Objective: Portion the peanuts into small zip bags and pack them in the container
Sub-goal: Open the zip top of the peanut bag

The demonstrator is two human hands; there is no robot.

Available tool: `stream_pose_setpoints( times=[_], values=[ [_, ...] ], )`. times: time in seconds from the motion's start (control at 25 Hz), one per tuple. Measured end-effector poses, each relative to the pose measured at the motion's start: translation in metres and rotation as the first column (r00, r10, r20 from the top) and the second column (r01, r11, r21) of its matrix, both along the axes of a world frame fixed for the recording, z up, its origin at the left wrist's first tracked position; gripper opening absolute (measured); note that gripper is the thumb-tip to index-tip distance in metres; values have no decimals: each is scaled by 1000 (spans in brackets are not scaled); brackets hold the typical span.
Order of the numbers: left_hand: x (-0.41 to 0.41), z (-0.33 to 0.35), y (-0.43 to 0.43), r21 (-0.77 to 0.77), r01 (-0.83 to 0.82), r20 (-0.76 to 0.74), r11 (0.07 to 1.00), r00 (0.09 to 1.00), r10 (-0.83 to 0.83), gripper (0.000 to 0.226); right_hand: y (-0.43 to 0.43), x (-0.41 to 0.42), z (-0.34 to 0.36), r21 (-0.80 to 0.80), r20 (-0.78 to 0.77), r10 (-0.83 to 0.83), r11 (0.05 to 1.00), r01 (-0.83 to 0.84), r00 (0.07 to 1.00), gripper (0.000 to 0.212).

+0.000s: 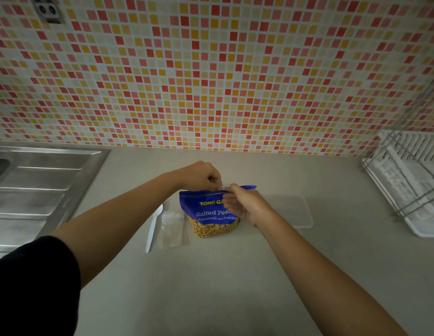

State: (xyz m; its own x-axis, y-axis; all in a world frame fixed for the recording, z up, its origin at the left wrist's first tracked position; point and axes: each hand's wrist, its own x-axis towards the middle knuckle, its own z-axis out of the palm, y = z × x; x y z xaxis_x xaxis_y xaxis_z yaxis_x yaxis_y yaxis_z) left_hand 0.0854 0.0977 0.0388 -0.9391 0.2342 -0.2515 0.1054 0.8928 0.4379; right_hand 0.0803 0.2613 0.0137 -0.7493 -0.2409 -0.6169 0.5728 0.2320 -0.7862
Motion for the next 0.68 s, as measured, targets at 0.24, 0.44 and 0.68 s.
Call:
stream_pose_setpoints(
  times=[0.24,0.44,0.68],
  values=[
    [1,-6,-1,-74,-8,-135,997,991,-2,22,-8,-4,-2,-4,-20,-77,997,77,997,13],
    [7,-12,-6,-129,-80,-325,988,945,34,24,-8,3,-6,67,-136,-9,998,18,991,12],
    [9,-9,-7,-157,-14,-458,987,887,-61,23,4,7,27,643,-401,534,743,-187,744,28]
  ],
)
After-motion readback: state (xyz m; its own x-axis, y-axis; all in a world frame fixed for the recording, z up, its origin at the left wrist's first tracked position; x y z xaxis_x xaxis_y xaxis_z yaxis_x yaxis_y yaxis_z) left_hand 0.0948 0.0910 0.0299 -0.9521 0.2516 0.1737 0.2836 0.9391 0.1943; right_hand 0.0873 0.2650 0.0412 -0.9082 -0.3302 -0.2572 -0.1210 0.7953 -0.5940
